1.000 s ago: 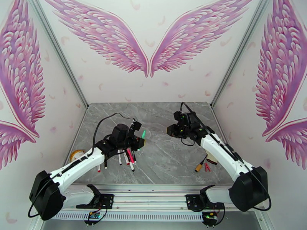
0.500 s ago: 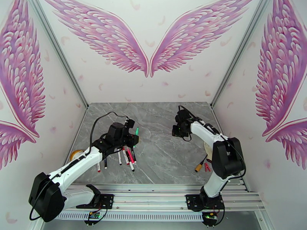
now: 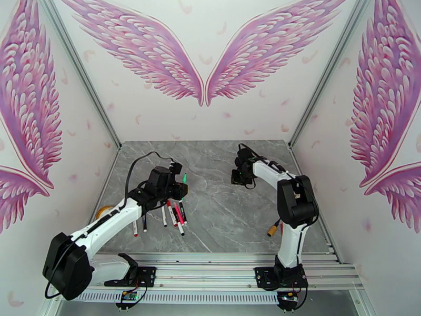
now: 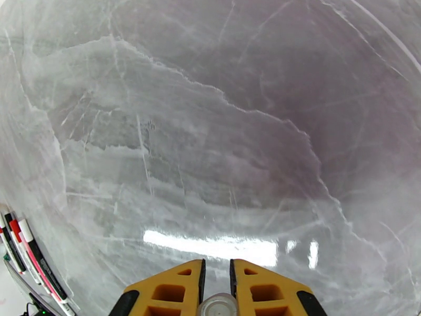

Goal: Open the pen caps

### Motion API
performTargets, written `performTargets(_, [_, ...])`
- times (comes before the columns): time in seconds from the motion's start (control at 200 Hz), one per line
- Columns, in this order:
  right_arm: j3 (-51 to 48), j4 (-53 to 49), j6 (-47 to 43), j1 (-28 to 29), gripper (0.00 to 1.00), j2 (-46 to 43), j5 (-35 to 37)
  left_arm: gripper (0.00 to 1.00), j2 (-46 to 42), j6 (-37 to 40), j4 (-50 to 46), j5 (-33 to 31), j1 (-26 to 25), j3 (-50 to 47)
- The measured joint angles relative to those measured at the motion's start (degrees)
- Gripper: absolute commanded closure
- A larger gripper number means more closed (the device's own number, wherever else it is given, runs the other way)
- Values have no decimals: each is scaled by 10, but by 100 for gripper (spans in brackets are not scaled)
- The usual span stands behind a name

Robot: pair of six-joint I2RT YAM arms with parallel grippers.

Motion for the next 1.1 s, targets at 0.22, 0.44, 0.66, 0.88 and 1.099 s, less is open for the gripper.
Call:
performTargets(0.22, [45, -11, 0, 8, 95, 43, 1, 94, 29, 11, -6, 0, 17, 9])
performTargets(0.44, [97, -24, 1, 29, 93, 76, 2, 94, 52, 22, -11, 0, 19, 17])
performTargets(0.66, [134, -35, 14, 48, 90, 105, 13, 94, 68, 24, -11, 0, 21, 21])
performTargets(0.88, [135, -43, 28, 59, 87, 116, 37, 93, 72, 24, -11, 0, 23, 22])
performTargets(1.099, [135, -43, 40, 61, 80, 116, 53, 93, 74, 24, -11, 0, 24, 22])
